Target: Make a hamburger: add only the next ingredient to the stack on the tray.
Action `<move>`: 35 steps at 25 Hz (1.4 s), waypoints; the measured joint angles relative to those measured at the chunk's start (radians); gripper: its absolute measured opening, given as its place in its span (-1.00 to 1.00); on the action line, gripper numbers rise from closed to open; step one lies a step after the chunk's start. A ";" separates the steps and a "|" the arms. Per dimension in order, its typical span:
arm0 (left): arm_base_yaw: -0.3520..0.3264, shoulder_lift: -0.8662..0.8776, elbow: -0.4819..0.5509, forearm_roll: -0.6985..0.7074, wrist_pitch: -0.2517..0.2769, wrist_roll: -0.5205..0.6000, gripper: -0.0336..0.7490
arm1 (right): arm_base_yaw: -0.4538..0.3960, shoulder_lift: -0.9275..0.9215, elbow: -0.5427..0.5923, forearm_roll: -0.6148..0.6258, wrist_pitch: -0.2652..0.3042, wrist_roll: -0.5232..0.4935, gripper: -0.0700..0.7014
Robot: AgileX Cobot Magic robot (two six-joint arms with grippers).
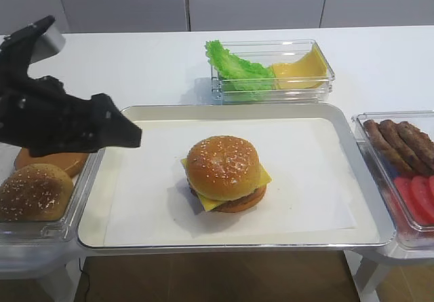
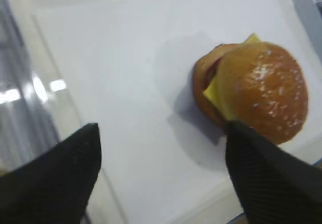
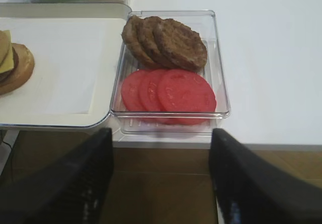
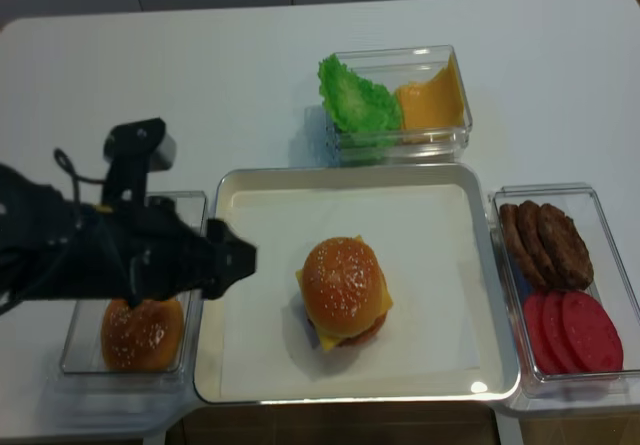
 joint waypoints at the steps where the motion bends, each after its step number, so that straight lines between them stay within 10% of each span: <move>1: 0.023 -0.012 0.000 0.070 0.022 -0.030 0.53 | 0.000 0.000 0.000 0.000 0.000 0.000 0.40; 16: 0.177 -0.363 0.000 0.837 0.350 -0.560 0.44 | 0.000 0.000 0.000 0.000 0.000 0.000 0.40; 29: 0.177 -0.814 0.000 0.895 0.577 -0.616 0.44 | 0.000 0.000 0.000 0.000 0.000 0.000 0.40; 35: 0.177 -0.990 0.021 0.896 0.603 -0.616 0.44 | 0.000 0.000 0.000 0.000 0.000 0.000 0.40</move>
